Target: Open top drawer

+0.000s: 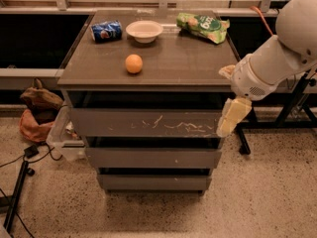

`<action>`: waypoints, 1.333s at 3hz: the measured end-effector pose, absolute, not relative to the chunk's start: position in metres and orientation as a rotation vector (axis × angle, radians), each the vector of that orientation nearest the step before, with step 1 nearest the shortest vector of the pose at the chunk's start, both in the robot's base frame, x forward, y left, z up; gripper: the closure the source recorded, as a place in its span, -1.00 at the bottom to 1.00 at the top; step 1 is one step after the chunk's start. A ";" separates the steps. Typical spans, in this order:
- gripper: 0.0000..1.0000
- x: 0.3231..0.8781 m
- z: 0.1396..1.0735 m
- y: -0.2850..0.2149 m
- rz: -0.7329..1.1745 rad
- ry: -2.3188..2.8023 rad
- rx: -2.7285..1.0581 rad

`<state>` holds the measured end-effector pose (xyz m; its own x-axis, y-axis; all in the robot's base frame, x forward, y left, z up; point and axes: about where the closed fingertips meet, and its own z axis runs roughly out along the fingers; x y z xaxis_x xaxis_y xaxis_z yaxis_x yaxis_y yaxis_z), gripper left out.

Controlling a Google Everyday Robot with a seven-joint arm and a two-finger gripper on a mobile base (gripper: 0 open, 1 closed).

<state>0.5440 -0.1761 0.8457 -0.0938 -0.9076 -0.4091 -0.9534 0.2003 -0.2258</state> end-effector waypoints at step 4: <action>-1.00 0.600 0.712 -0.154 0.179 1.924 -1.806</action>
Offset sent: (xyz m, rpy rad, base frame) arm 0.0384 0.0204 -0.1159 0.0277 -0.0004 0.0562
